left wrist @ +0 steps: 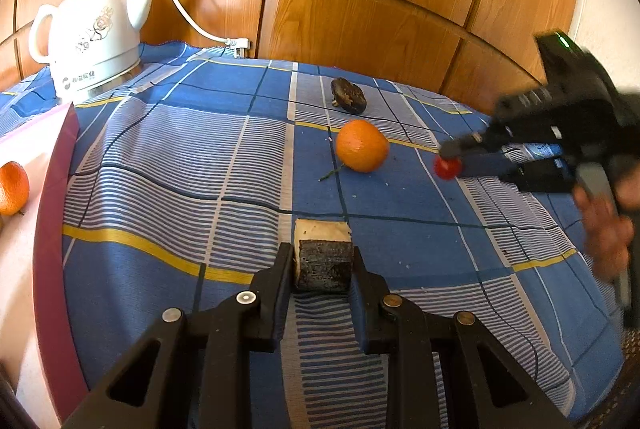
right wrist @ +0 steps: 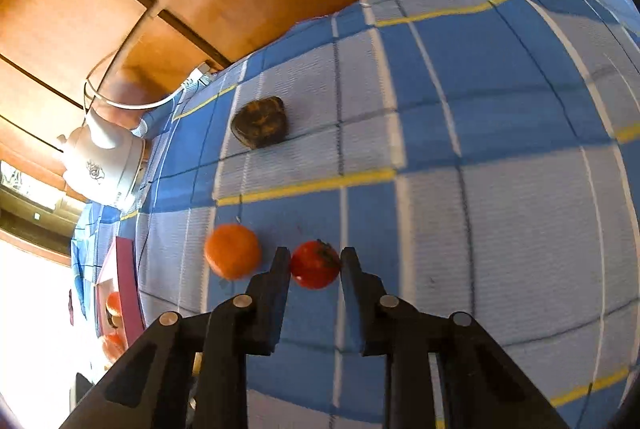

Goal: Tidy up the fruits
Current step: 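Grasp the red tomato with the right gripper while the left gripper holds the log piece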

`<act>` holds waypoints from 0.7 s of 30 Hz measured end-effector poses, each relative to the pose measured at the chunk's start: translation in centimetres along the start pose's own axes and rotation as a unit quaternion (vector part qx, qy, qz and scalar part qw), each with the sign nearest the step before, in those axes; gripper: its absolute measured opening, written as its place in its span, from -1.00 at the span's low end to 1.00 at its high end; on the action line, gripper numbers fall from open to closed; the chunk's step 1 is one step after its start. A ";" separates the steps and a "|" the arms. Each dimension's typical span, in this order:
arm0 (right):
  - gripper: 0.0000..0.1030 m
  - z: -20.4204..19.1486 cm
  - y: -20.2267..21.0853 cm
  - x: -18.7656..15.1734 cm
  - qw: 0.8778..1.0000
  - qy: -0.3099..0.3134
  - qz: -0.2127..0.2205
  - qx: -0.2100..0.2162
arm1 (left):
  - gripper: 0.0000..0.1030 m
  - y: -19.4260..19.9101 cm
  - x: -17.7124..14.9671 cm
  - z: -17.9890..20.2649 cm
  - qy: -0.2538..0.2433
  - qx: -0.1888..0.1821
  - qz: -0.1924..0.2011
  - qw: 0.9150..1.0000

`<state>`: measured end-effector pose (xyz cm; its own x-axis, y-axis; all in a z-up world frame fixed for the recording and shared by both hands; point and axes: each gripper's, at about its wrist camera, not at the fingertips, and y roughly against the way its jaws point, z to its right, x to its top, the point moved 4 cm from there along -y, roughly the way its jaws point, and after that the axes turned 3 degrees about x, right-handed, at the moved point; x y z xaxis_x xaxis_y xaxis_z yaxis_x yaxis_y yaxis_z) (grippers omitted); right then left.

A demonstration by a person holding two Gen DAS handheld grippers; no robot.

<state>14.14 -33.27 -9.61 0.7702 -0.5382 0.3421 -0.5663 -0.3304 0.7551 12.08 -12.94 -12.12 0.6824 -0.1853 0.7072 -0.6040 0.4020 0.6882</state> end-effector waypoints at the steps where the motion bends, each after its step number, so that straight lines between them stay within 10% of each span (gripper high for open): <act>1: -0.50 0.3 0.2 -0.4 1.000 -0.002 0.001 0.002 | -0.50 0.1 0.0 0.0 0.001 -0.001 -0.001 1.000; 14: -0.50 1.8 1.3 -4.0 0.999 0.009 0.032 0.020 | -0.51 5.5 0.6 -0.7 0.008 0.001 0.008 1.000; 21: -0.50 1.8 1.1 -4.1 0.999 0.019 0.039 0.022 | -0.51 10.9 2.5 -6.9 0.071 0.061 0.042 0.995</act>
<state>9.83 -32.83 -11.15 0.7335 -0.5334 0.4212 -0.6367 -0.3222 0.7006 10.05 -2.88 -3.93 0.6729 -0.0232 0.7393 -0.7012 0.2983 0.6476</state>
